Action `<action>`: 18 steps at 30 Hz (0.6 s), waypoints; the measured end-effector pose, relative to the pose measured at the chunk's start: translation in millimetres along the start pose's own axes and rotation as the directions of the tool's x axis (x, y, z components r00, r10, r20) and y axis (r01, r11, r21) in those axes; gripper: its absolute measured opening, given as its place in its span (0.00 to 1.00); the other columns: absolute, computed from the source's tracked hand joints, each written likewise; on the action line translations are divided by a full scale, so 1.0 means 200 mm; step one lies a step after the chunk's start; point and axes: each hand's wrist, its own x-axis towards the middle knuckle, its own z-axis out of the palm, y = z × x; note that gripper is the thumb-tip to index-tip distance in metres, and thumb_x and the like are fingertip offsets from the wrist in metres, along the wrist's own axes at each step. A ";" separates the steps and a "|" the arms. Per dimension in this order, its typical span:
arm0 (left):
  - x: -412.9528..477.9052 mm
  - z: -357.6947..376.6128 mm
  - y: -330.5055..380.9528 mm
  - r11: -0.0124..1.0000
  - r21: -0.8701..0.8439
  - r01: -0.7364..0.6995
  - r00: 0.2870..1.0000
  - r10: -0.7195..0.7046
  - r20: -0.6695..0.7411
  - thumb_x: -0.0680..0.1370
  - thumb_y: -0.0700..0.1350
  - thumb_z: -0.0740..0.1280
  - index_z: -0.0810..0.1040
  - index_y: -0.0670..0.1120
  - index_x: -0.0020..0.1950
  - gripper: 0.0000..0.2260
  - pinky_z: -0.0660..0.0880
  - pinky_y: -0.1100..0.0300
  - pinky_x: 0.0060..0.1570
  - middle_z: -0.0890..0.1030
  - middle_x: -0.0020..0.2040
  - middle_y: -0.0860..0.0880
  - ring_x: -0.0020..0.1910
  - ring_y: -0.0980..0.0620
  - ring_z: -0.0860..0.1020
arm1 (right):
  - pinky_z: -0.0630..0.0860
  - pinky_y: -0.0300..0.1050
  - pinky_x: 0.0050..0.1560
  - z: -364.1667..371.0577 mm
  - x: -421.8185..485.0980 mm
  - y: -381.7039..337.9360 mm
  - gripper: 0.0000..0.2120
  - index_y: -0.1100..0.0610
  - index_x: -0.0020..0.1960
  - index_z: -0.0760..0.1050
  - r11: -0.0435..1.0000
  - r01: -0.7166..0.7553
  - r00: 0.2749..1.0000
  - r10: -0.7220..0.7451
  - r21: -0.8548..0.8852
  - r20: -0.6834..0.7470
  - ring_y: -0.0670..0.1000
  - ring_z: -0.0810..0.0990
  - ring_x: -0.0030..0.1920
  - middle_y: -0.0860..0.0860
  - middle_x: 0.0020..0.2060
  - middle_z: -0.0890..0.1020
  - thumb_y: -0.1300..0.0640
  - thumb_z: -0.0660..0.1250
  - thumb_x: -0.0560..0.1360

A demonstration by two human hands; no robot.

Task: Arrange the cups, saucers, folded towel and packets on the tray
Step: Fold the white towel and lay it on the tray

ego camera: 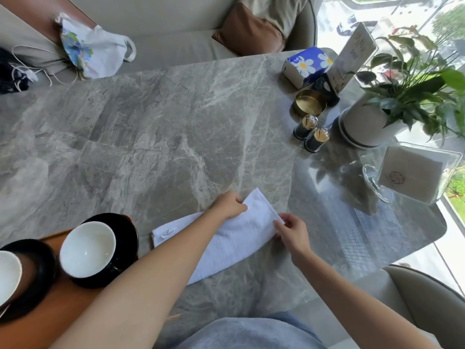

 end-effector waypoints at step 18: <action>-0.35 -0.64 -0.04 0.621 -0.677 -0.394 0.852 -0.030 -0.523 0.77 0.39 0.63 0.76 0.43 0.44 0.04 0.66 0.57 0.41 0.73 0.42 0.42 0.40 0.50 0.71 | 0.71 0.43 0.39 0.29 -0.01 -0.90 0.13 0.56 0.57 0.74 0.829 0.185 0.929 -0.322 0.528 0.180 0.48 0.73 0.39 0.49 0.38 0.73 0.67 0.66 0.74</action>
